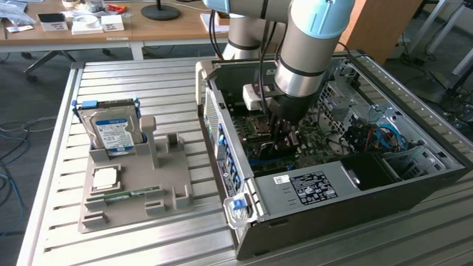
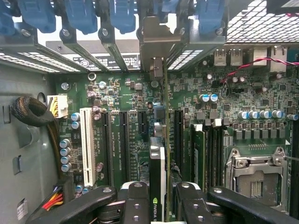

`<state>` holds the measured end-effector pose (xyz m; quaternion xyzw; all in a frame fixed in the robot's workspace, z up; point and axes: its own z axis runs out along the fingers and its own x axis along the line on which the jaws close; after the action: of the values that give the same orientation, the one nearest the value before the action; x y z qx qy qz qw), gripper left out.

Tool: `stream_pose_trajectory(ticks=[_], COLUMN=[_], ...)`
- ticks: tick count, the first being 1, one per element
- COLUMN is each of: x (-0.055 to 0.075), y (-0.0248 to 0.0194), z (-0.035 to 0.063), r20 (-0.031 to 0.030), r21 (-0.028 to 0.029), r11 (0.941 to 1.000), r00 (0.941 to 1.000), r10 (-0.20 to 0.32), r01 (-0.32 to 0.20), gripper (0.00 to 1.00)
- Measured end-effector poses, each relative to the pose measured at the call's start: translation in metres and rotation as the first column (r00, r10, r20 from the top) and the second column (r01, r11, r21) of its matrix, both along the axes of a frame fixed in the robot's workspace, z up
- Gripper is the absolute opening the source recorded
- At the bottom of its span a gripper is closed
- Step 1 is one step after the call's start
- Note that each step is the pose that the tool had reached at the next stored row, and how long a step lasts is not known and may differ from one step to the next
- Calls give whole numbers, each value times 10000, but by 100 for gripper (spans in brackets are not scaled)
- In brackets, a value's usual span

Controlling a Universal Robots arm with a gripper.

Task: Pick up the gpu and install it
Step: 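Insert the gpu into the slot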

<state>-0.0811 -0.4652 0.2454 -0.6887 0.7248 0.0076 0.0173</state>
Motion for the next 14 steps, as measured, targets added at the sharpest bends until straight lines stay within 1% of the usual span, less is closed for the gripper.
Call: stream_pose_trajectory(ticks=[14], x=[-18], y=[1], z=[-6], r20=[2], r21=[5], r11=[10000], r00=[10000], r10=[-1], r01=[1], gripper=[27])
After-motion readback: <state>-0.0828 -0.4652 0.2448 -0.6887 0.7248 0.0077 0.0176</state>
